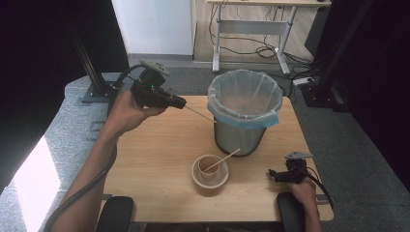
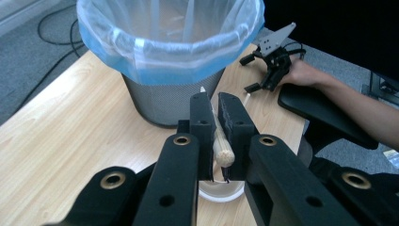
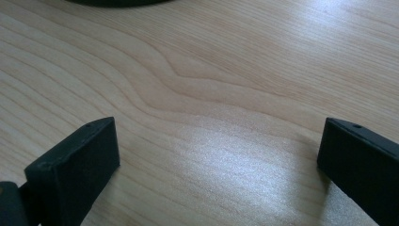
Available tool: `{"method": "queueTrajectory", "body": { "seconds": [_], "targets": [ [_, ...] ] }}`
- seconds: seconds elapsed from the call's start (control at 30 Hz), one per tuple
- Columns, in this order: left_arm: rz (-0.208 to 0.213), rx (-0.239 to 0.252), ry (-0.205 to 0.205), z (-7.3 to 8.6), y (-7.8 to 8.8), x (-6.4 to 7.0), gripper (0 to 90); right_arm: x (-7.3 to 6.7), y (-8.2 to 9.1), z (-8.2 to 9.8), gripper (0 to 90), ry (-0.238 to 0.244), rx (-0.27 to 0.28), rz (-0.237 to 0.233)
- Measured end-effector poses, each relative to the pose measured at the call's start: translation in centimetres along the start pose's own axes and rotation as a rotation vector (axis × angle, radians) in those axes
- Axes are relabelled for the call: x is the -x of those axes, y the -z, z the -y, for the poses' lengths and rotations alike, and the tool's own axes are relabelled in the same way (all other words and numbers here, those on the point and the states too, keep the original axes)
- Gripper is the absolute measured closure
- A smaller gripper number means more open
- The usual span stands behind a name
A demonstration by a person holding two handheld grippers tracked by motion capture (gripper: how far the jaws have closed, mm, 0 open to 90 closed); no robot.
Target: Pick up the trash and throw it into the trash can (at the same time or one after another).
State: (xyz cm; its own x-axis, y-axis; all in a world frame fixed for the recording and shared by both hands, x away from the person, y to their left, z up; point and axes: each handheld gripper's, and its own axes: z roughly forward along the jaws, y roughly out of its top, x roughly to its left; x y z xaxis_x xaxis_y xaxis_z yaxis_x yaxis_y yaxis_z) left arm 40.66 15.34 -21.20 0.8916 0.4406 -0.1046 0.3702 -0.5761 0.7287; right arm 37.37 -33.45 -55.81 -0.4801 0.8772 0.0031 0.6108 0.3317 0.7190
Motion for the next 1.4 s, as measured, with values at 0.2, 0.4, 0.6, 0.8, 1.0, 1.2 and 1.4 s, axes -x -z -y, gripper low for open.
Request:
{"method": "queueTrajectory", "body": {
  "seconds": [0.2, 0.4, 0.6, 0.8, 1.0, 1.2, 1.4],
  "targets": [
    [-0.014, 0.006, -0.011, -1.4, 0.8, 0.4, 85.2, 0.0, 0.0, 0.0, 0.0, 0.001, 0.0, 0.0],
    [-0.019, 0.018, -0.024, -3.2, 1.1, 0.5, 85.2, 0.0, 0.0, 0.0, 0.0, 0.001, 0.0, 0.0],
    [-0.021, 0.023, -0.037, -5.0, 0.3, 0.7, 85.2, 0.0, 0.0, 0.0, 0.0, 0.001, 0.0, 0.0],
    [-0.019, 0.028, -0.042, -6.7, -0.7, 0.6, 85.2, 0.0, 0.0, 0.0, 0.0, 0.0, 0.001, 0.0],
    [-0.044, 0.027, -0.035, -8.1, -2.3, 0.2, 85.2, 0.0, 0.0, 0.0, 0.0, 0.002, 0.001, -0.002],
    [-0.064, 0.017, -0.028, -9.3, -4.5, -0.6, 85.2, 0.0, 0.0, 0.0, 0.0, 0.004, 0.001, -0.004],
    [-0.078, 0.007, -0.015, -10.0, -7.2, -1.6, 85.2, 0.0, -0.1, 0.0, 0.0, 0.005, 0.001, -0.007]
  ]
}}
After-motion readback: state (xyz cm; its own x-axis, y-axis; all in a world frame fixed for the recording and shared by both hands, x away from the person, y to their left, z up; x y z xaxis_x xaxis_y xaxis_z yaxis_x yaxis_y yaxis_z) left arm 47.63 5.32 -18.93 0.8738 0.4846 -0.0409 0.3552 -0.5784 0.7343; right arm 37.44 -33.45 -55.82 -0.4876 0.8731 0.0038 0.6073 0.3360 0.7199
